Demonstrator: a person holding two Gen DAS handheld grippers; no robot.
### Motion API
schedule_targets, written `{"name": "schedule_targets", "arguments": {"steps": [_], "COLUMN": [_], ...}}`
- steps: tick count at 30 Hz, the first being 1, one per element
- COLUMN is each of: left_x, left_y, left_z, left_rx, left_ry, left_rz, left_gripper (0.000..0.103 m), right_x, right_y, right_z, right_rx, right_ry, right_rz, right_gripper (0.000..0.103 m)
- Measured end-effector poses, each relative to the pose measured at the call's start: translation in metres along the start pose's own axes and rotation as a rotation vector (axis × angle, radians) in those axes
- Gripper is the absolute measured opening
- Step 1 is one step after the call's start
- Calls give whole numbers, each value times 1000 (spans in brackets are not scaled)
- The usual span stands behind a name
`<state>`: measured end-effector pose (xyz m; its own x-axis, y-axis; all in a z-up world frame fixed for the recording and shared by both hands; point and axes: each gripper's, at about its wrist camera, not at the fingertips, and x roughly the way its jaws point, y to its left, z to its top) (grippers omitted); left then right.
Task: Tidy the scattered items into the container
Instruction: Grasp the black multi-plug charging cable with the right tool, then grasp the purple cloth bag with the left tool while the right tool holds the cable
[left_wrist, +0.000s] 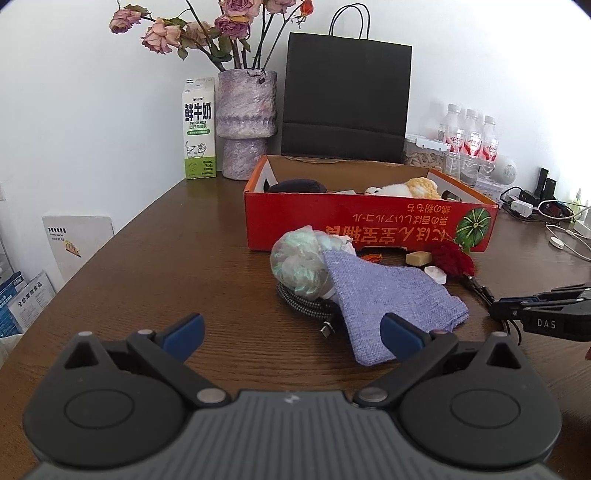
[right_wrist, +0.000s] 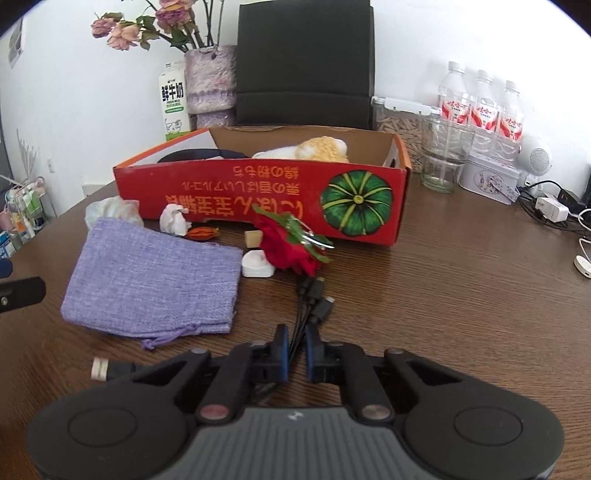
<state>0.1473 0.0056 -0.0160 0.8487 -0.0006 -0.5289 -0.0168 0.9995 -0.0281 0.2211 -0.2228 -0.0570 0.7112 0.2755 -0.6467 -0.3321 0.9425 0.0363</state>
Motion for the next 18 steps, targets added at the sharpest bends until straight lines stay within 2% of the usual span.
{"name": "schedule_targets", "arguments": {"steps": [5,9,10,11,13,14,16,17,18], "left_x": [14,35,40,44,54,59,66,66,65], "left_y": [-20,-32,-33,-35,-38,-38,-39,-40,-41], "left_z": [9,15,16,18,20,20,20,20,19], "left_rx": [32,25,21,18,14,5,-13,-12,0], "left_ry": [27,58,59,62,81,90,104,97,87], "left_rz": [-53,-48,-48,-44,-35,-36,-45,-46,-38], "left_gripper": [103,103,100,95,77,72,47,42,25], "right_x": [-5,-8,-8,-8,-8,-8,-8,-9,-9], "right_y": [-12,-20,-22,-23,-27,-27,-26,-25,-24], "right_z": [-2,-2,-2,-2,-3,-4,-5,-6,-6], "right_rx": [-1,-9,-8,-10,-4,-3,-10,-16,-22], "right_ry": [-24,-39,-43,-47,-49,-52,-55,-58,-60], "right_rz": [5,6,4,3,13,16,21,23,22], "right_gripper": [1,1,1,1,1,1,1,1,1]}}
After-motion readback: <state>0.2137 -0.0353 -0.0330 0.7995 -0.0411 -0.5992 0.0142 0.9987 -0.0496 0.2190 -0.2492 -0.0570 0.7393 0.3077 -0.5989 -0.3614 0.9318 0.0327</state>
